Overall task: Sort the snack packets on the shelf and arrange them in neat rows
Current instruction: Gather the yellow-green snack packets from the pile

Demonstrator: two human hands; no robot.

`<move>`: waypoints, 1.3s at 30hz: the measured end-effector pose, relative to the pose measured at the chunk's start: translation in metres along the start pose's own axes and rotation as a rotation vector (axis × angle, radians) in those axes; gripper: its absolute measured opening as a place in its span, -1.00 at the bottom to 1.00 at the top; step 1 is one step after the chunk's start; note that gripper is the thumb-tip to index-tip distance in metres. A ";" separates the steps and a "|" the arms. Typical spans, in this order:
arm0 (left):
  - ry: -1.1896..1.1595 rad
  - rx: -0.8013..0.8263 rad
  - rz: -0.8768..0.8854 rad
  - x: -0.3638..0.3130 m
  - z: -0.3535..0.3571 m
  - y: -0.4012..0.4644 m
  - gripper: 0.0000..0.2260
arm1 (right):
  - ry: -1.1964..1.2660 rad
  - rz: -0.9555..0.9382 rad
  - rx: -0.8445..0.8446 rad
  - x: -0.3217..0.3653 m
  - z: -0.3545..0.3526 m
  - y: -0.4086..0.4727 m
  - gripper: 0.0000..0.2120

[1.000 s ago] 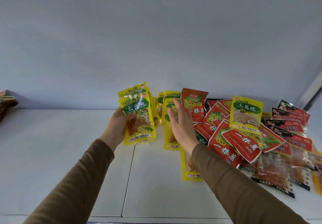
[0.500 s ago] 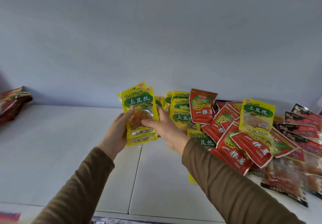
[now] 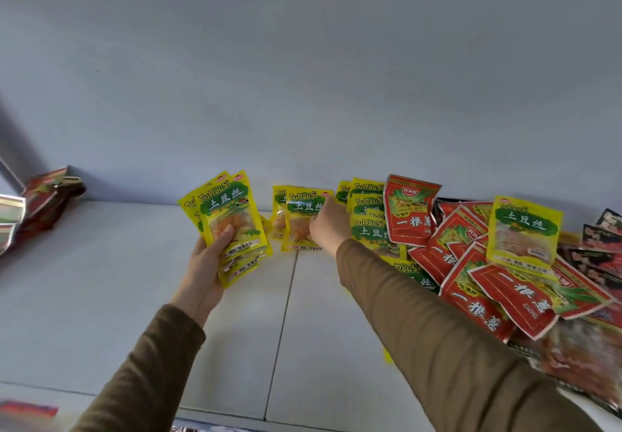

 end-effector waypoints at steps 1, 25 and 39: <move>-0.013 -0.005 0.006 -0.001 -0.001 0.001 -0.62 | -0.111 -0.016 -0.007 0.004 0.008 0.004 -0.38; 0.005 -0.106 0.087 -0.014 -0.041 0.019 -0.61 | -0.053 -0.084 0.145 0.055 0.071 0.015 -0.08; -0.006 -0.174 0.107 -0.028 -0.071 0.010 -0.62 | 0.483 0.038 0.337 0.080 0.084 0.033 -0.07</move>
Point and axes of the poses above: each hand's wrist, its own y-axis towards the middle knuckle, its own z-axis out of the palm, x = y × z, the point moved 1 cm from there along y, towards the middle knuckle, and after that the axes turned 4 degrees about -x, right-handed, at the moved point
